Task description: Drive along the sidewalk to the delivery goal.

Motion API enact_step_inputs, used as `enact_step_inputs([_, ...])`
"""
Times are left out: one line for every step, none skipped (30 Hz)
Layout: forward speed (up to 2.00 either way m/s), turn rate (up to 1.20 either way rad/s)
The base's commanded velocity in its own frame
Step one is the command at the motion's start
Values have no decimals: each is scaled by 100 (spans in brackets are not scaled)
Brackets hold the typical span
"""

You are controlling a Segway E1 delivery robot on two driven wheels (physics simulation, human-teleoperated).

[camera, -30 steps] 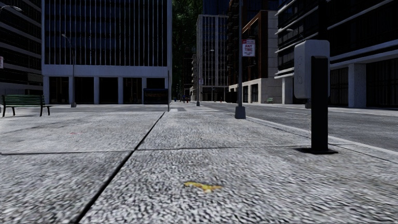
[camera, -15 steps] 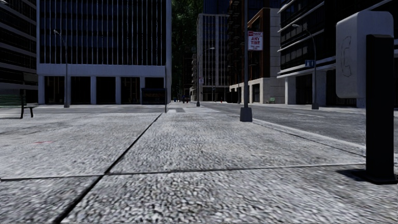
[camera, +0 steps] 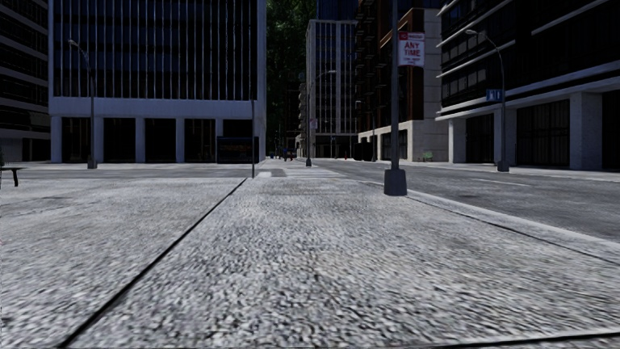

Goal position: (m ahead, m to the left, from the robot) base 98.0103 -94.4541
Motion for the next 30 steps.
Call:
enact_step_inputs([200,0])
enact_step_inputs([200,0])
enact_step_inputs([200,0])
enact_step_inputs([200,0])
enact_step_inputs([200,0])
enact_step_inputs([200,0])
enact_step_inputs([200,0])
enact_step_inputs([200,0])
enact_step_inputs([200,0])
enact_step_inputs([200,0])
enact_step_inputs([200,0])
enact_step_inputs([200,0])
enact_step_inputs([200,0])
enact_step_inputs([200,0])
enact_step_inputs([200,0])
enact_step_inputs([200,0])
enact_step_inputs([200,0])
enact_step_inputs([200,0])
enact_step_inputs([200,0])
enact_step_inputs([200,0])
enact_step_inputs([200,0])
enact_step_inputs([200,0])
enact_step_inputs([200,0])
enact_step_inputs([200,0])
enact_step_inputs([200,0])
enact_step_inputs([200,0])
enact_step_inputs([200,0])
enact_step_inputs([200,0])
enact_step_inputs([200,0])
enact_step_inputs([200,0])
